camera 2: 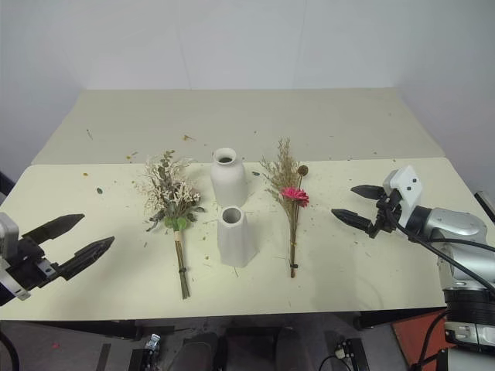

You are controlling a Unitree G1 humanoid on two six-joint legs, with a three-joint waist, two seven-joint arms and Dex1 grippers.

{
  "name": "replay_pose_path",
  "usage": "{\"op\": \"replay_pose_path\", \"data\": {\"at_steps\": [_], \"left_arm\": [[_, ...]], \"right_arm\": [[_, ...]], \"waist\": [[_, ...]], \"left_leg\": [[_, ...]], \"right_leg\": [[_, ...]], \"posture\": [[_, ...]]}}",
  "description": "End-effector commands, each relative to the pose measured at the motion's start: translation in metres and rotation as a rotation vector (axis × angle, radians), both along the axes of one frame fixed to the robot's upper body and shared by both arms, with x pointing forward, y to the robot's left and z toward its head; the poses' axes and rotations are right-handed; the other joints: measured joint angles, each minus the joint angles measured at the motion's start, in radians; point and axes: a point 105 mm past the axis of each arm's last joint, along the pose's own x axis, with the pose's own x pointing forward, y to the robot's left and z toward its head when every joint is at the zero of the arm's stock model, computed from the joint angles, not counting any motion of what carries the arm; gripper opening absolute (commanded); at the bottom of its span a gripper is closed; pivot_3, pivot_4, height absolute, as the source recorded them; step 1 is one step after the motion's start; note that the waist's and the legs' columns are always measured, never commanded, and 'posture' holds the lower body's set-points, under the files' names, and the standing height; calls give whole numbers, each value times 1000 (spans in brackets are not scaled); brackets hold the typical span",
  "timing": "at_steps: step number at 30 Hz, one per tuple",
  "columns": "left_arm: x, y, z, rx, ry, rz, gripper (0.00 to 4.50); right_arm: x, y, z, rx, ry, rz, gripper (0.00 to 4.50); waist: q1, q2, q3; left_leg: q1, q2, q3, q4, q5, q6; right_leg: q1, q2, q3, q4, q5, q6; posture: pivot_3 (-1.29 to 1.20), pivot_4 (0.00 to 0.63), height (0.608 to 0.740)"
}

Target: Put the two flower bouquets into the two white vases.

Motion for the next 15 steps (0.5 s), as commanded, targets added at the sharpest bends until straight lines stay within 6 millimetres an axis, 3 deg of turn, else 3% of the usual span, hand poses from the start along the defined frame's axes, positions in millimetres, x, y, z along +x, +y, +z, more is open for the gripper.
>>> {"op": "replay_pose_path", "data": {"at_steps": [1,15], "left_arm": [[-1,-2,6,24,-24,-11,4484],[-1,-5,9,24,-25,-31,4484]], "right_arm": [[-1,3,13,-23,-49,20,4500],[-1,9,20,-2,-38,50,4500]], "waist": [[0,0,0],[0,0,0]], "left_leg": [[0,0,0,0,0,0],[0,0,0,0,0,0]], "right_leg": [[0,0,0,0,0,0],[0,0,0,0,0,0]], "posture": [[0,150,740],[0,150,740]]}}
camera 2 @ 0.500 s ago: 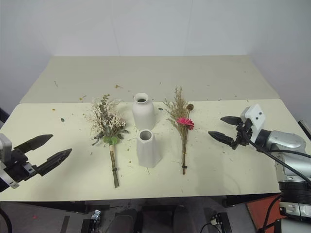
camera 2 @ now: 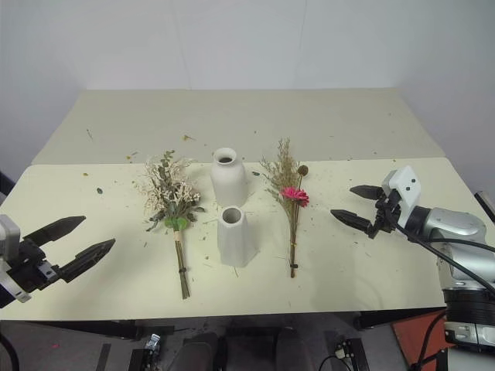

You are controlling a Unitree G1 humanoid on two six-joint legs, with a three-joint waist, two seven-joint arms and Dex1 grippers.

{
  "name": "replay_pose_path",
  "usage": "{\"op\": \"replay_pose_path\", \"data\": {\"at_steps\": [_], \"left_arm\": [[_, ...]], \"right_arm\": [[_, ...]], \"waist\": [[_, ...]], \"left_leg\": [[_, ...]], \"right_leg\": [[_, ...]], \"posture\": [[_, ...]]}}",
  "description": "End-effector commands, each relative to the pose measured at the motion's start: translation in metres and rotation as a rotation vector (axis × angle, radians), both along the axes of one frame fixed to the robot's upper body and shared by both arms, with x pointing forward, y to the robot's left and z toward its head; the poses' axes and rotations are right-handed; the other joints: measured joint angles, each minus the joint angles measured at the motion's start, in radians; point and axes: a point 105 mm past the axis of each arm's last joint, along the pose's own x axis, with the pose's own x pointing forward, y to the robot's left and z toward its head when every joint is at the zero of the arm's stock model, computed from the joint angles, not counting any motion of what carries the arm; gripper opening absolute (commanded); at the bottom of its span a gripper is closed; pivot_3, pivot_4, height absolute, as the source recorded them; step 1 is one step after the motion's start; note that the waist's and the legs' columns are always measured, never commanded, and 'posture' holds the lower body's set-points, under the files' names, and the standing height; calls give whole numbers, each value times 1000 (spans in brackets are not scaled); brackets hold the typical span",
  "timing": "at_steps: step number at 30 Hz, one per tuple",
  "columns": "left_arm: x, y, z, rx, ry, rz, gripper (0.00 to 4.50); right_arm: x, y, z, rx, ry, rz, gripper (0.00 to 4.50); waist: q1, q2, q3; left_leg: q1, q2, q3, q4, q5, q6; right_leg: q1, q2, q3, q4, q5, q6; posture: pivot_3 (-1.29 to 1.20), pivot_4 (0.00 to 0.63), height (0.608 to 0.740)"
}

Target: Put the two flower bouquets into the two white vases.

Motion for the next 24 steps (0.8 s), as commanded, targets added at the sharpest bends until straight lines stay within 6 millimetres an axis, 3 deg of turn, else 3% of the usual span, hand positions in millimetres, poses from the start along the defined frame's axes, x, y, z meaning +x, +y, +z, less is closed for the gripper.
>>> {"op": "replay_pose_path", "data": {"at_steps": [1,12,18,24], "left_arm": [[1,-4,12,22,-36,-34,4484],[18,-19,50,31,-122,-204,4484],[27,-31,72,39,-153,-324,4484],[36,-37,85,38,-152,-395,4484]], "right_arm": [[0,8,23,4,-45,44,4500],[-1,31,37,-17,14,112,4500],[-14,56,21,-77,238,136,4500],[-7,70,22,-56,429,31,4500]], "waist": [[0,0,0],[0,1,1],[0,1,1],[-5,1,2]], "left_leg": [[0,0,0,0,0,0],[-2,1,0,0,0,0],[-2,1,0,0,0,0],[-4,1,0,0,0,0]], "right_leg": [[0,0,0,0,0,0],[-2,1,-1,0,0,0],[-2,1,-1,0,1,-1],[-4,2,-1,0,1,-1]], "posture": [[0,150,740],[0,150,740],[0,150,740],[0,150,740]]}}
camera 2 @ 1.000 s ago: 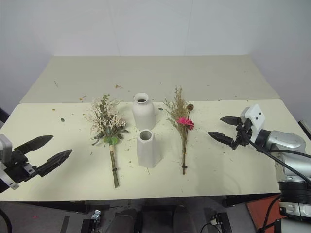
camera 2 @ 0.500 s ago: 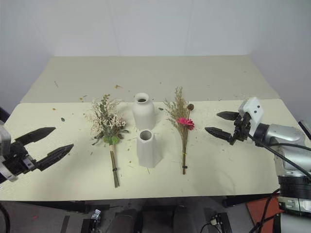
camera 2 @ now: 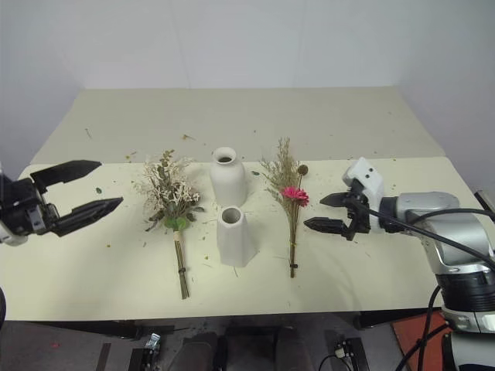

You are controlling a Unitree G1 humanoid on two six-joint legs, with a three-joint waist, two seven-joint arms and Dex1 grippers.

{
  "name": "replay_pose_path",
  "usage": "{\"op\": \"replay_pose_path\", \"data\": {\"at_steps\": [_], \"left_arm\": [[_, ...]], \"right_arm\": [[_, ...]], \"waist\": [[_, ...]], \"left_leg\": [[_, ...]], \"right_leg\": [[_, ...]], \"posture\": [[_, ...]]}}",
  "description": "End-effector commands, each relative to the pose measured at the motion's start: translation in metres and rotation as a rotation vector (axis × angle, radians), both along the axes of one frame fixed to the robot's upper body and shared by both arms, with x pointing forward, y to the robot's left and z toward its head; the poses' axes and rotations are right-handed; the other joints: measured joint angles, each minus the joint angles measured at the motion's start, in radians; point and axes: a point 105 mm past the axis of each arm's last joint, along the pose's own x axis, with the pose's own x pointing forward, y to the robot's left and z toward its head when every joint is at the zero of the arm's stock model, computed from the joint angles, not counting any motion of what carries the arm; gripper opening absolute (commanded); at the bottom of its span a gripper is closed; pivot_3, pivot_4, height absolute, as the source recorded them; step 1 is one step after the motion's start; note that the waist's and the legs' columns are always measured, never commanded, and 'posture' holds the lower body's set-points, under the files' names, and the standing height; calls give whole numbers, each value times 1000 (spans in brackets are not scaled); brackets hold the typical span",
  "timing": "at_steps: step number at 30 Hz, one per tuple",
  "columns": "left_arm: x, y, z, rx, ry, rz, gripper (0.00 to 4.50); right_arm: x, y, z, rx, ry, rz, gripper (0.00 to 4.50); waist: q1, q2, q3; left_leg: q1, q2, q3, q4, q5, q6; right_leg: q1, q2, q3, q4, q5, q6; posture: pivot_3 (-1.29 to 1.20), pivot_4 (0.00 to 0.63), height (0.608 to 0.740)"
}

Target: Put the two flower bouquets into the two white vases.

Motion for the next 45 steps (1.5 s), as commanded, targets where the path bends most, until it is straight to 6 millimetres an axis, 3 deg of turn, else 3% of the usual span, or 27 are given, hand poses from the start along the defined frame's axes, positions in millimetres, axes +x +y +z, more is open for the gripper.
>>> {"op": "replay_pose_path", "data": {"at_steps": [1,8,19,26,29,40,41,45], "left_arm": [[1,-2,6,34,20,-51,4484],[10,2,5,91,45,-73,4484],[9,-3,-7,83,53,-79,4484],[6,-1,-8,80,53,-69,4484],[5,-2,-11,78,55,-66,4500],[0,1,-12,78,46,-44,4500],[0,2,-12,79,45,-43,4500],[1,3,-11,78,43,-39,4500]], "right_arm": [[4,11,14,9,88,-68,4500],[7,35,9,-45,324,-163,4500],[14,37,-24,-177,455,-239,4500],[24,51,-36,-245,483,-268,4500],[27,59,-40,-288,476,-273,3902],[39,49,-48,-394,383,-383,197],[41,46,-47,-394,367,-404,25],[51,32,-38,-357,320,-479,25]], "waist": [[-2,0,0],[0,0,0],[1,0,0],[-12,0,0],[-21,0,0],[-27,-2,-1],[-27,-2,-1],[-25,-3,-2]], "left_leg": [[0,0,0,0,0,0],[-12,0,0,0,1,-1],[-14,1,0,0,1,-1],[-13,1,0,1,1,-1],[-12,2,0,1,1,-1],[-9,3,0,1,1,-1],[-8,3,0,1,1,-1],[-8,3,0,1,1,-1]], "right_leg": [[-1,0,0,0,0,0],[-15,4,0,4,1,-2],[-17,3,0,2,2,-2],[-16,5,1,4,2,-3],[-16,6,1,4,3,-3],[-16,8,3,10,2,-3],[-16,8,3,10,2,-3],[-15,8,3,10,2,-4]], "posture": [[0,150,740],[0,150,740],[0,150,740],[0,150,740],[0,150,740],[0,150,740],[0,150,740],[0,150,740]]}}
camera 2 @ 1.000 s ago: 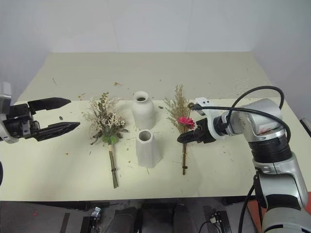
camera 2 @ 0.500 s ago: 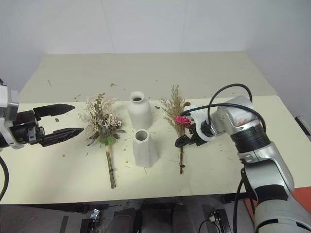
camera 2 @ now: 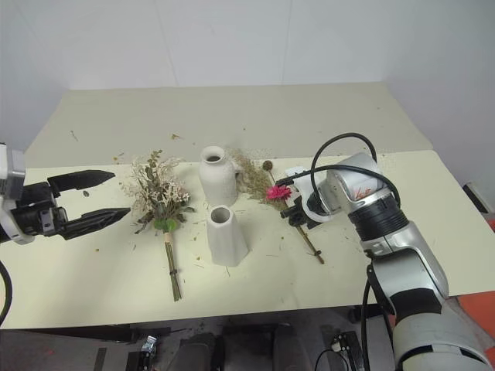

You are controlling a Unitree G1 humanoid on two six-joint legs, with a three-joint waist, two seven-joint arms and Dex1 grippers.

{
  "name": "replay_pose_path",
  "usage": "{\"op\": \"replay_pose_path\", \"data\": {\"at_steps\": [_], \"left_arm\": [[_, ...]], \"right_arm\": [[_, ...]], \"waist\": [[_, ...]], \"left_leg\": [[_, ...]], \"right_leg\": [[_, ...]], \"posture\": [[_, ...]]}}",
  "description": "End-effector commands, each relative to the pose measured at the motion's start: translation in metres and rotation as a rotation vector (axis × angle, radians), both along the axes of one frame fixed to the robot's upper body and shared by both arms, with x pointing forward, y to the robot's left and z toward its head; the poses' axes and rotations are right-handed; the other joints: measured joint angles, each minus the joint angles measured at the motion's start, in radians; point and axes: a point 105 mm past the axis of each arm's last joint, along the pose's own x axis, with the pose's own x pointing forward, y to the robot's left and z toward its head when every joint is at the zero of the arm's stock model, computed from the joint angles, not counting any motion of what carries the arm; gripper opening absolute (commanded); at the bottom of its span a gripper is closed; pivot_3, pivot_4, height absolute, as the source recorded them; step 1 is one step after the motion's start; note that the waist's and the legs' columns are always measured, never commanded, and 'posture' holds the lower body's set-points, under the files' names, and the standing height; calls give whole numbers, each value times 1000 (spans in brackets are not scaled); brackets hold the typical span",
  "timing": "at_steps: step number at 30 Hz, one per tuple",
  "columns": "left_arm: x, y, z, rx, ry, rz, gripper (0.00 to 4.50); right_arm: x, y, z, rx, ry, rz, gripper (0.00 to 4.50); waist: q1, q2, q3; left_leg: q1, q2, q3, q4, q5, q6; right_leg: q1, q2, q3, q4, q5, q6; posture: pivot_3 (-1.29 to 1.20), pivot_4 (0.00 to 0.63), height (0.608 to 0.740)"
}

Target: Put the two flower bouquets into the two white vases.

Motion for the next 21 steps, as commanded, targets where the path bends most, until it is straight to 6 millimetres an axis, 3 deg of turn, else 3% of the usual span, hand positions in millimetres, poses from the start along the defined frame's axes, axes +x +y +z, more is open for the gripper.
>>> {"op": "replay_pose_path", "data": {"at_steps": [1,6,12,16,21], "left_arm": [[-3,0,12,10,-63,-5,4500],[3,2,14,3,-66,-1,4500],[20,6,20,-29,-77,17,4500],[29,8,23,-11,-64,31,4500],[37,8,25,-8,-44,24,4500]], "right_arm": [[13,-21,7,-24,-83,-102,25],[44,-36,42,88,-308,-204,25],[77,-33,117,352,-749,-257,25],[78,-16,159,573,-927,-203,25],[61,16,213,796,-1164,-10,25]], "waist": [[1,0,0],[4,0,0],[-2,0,0],[-4,1,1],[-4,1,1]], "left_leg": [[0,0,0,0,0,0],[-2,0,0,0,0,0],[-3,0,0,-1,0,0],[-3,0,0,-2,0,0],[-3,0,0,-2,0,0]], "right_leg": [[0,0,0,0,0,0],[-2,0,0,0,0,0],[-4,1,1,0,0,0],[-4,1,1,1,0,0],[-4,1,1,4,0,0]], "posture": [[0,150,740],[0,150,740],[0,150,740],[0,150,740],[0,150,740]]}}
